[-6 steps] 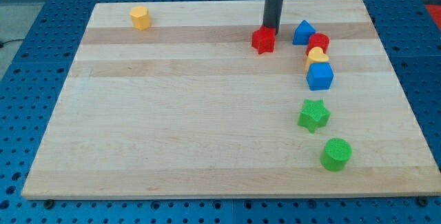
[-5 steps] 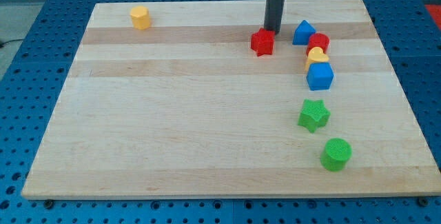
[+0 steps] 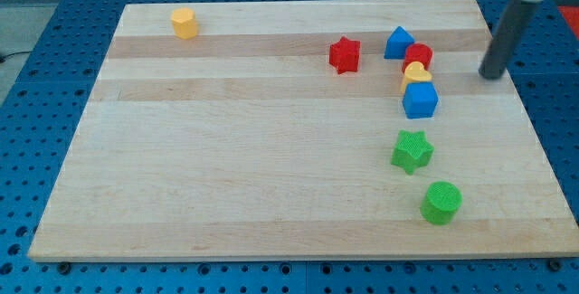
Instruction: Point your arm to the right of the green circle
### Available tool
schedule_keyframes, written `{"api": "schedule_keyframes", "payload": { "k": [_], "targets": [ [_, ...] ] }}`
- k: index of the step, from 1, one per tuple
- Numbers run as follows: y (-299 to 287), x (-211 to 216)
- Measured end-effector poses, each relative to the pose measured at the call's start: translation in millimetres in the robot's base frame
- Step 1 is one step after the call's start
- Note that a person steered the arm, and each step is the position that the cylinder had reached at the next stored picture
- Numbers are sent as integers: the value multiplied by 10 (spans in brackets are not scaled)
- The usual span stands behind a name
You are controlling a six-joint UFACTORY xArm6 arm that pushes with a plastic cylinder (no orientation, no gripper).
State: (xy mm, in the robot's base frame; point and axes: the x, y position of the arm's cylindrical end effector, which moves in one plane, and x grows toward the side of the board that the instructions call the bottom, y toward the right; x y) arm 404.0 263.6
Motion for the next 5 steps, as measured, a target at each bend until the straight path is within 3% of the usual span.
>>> {"api": "schedule_keyframes", "payload": {
  "k": [2, 5],
  "targets": [
    [-172, 1289],
    [-1063, 2138]
  ]
}}
